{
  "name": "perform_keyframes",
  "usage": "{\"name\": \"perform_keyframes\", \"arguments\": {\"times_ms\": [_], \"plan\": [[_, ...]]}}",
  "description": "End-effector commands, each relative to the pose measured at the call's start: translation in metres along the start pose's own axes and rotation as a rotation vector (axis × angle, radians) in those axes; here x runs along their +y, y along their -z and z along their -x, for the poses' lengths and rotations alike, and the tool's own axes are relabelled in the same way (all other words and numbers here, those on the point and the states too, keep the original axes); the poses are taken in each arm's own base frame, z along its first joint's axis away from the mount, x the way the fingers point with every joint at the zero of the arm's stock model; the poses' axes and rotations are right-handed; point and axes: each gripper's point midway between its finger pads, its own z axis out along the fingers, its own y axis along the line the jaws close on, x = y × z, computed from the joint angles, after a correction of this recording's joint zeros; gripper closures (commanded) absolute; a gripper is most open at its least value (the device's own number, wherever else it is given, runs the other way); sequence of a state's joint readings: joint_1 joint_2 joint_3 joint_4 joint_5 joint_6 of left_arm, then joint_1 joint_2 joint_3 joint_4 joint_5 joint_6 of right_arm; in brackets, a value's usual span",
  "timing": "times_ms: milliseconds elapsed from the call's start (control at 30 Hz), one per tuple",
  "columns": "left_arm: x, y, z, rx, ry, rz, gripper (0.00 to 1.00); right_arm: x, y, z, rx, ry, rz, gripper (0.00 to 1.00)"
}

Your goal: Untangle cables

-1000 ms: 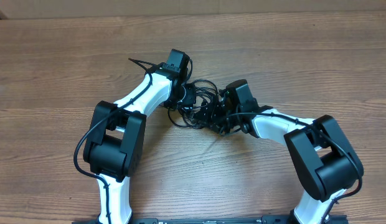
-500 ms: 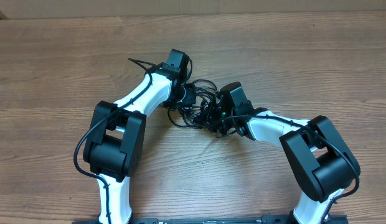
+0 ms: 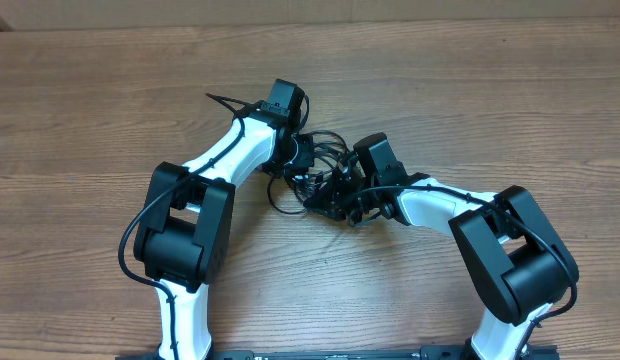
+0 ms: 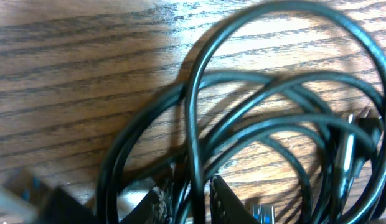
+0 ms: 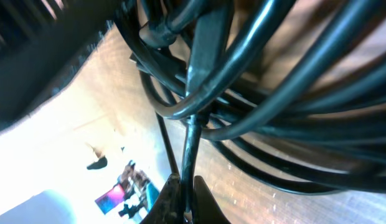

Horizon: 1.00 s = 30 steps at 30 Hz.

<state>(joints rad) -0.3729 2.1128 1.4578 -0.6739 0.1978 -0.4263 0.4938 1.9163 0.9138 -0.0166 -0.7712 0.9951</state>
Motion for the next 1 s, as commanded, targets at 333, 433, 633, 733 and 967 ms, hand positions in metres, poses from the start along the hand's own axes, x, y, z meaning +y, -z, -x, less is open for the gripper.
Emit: {"name": "perform_keyframes", "arguments": {"times_ms": [333, 433, 633, 733, 967], "plan": [[0.017, -0.032, -0.024, 0.085, 0.002, 0.056, 0.77, -0.012, -0.023, -0.079, 0.266, -0.061, -0.077, 0.96], [0.017, -0.032, -0.024, 0.084, 0.002, 0.056, 0.77, -0.02, -0.027, -0.097, 0.308, -0.08, -0.126, 0.96], [0.017, -0.032, -0.024, 0.084, 0.002, 0.056, 0.76, -0.032, -0.031, -0.126, 0.373, -0.104, -0.204, 0.96], [0.017, -0.032, -0.024, 0.084, 0.003, 0.056, 0.76, -0.034, -0.033, -0.133, 0.388, -0.1, -0.22, 0.96], [0.017, -0.032, -0.024, 0.084, 0.002, 0.056, 0.76, -0.016, -0.02, -0.143, 0.507, -0.102, -0.104, 0.96]]}}
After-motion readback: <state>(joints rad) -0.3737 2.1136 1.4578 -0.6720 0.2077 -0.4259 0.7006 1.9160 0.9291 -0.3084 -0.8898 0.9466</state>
